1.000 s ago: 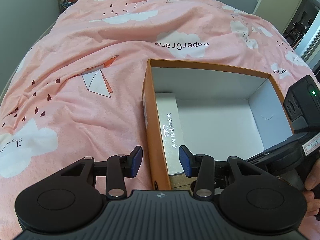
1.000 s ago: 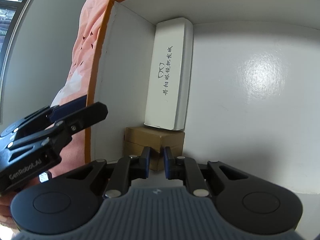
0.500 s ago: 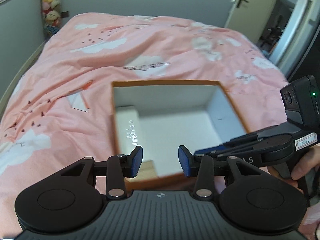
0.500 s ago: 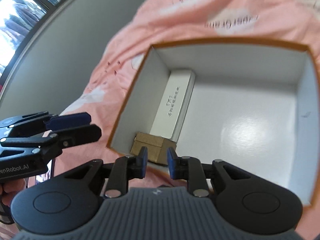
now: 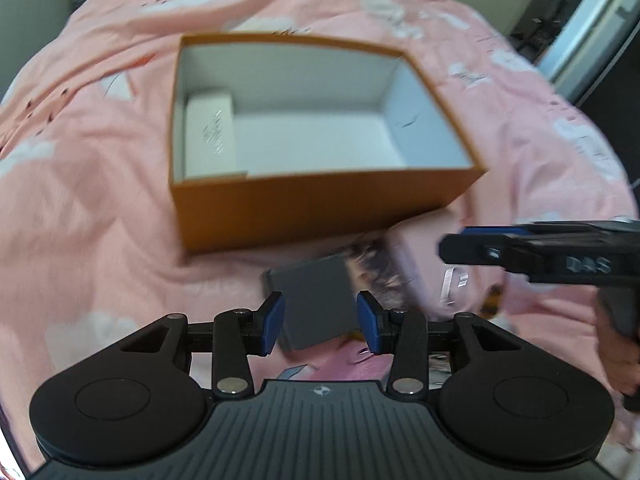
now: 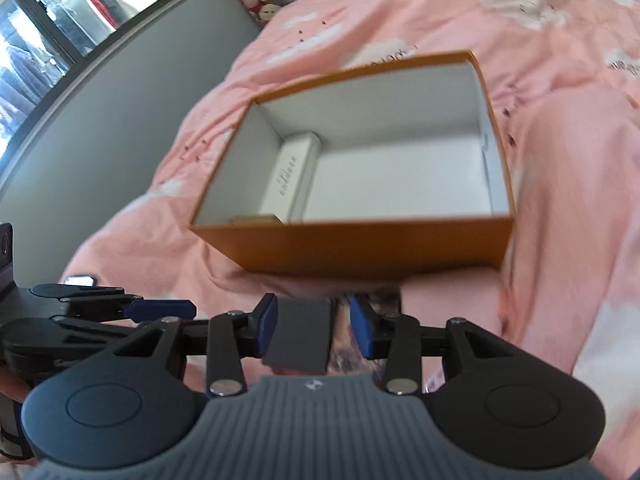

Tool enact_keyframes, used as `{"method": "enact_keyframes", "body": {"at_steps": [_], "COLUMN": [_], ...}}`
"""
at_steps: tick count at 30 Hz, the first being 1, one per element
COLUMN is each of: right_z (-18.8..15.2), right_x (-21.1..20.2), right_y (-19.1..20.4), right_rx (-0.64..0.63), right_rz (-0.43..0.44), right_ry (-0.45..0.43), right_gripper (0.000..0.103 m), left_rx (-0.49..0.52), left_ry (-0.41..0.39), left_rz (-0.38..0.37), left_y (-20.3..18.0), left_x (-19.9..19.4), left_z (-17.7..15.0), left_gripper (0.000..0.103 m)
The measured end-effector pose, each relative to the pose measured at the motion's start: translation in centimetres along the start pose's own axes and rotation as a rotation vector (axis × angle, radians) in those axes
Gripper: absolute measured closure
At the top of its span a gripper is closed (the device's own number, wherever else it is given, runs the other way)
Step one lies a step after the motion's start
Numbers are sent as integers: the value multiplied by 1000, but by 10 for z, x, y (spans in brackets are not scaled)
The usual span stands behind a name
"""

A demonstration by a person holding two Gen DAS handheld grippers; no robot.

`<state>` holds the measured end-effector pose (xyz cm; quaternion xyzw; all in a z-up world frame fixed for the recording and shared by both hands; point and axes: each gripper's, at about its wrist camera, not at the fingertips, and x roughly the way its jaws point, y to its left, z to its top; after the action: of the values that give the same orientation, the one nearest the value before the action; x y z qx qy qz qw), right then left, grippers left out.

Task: Organize objects
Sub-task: 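Move left tool to dark gray box while right tool reaches trading card, then close left gripper on dark gray box while right gripper pinches trading card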

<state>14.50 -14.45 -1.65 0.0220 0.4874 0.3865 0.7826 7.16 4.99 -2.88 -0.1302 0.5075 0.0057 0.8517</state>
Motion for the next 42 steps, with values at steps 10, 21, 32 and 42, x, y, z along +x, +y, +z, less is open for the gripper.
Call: {"method": "enact_keyframes", "body": {"at_steps": [10,21,32,42], "right_z": [-29,-31,-28,-30], "right_x": [32,53,70,70], "right_y": [5,11,2,2], "right_rx": [-30,-94,-95,-88], "right_rz": [-100,-194,-263,-239], "right_ry": [31,47,103,113], "right_gripper": [52,46,45,48], "left_rx": [-174,-328,-366,-288], "left_ry": [-25,32,67,17], "left_rz": [6,-98,-161,-111], "left_y": [27,52,55,45], "left_x": [35,69,92,67], "left_z": [-23,-30,-30,-29], "left_gripper": [34,27,30,58]}}
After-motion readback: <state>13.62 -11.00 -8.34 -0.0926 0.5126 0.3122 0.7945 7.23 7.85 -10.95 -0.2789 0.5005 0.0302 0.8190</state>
